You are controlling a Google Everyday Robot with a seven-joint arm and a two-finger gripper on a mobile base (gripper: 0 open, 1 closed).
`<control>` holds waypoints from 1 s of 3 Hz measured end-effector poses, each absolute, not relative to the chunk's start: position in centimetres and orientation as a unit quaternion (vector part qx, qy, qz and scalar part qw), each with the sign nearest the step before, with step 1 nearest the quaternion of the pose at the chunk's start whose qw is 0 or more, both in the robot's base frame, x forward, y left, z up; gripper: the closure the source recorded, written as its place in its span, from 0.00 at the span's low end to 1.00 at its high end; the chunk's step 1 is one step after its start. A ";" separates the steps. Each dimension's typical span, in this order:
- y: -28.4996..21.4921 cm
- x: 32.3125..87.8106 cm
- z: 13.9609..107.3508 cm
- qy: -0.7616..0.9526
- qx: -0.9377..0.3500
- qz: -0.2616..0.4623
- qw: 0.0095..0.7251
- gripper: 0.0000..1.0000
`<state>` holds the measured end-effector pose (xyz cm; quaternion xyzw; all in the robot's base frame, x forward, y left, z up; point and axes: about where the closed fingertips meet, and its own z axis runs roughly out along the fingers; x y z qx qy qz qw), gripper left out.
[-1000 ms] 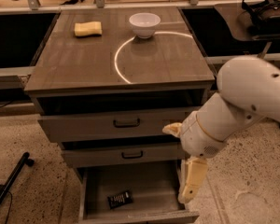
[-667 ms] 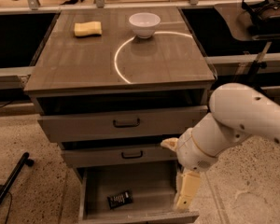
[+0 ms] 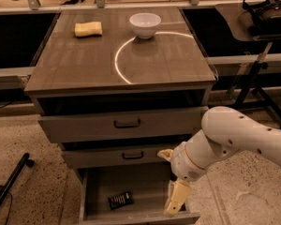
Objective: Pick rxbar chocolate from bottom drawer and place on counter
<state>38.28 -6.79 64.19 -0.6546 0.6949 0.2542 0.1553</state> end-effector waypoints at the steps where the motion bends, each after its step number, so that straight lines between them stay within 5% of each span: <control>1: -6.5 39.2 61.4 0.698 -0.649 0.251 0.166 0.00; 3: -4.5 42.1 50.8 0.693 -0.637 0.273 0.199 0.00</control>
Offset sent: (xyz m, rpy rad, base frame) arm 0.0483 0.0199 -0.1478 0.0819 -0.0692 -0.0662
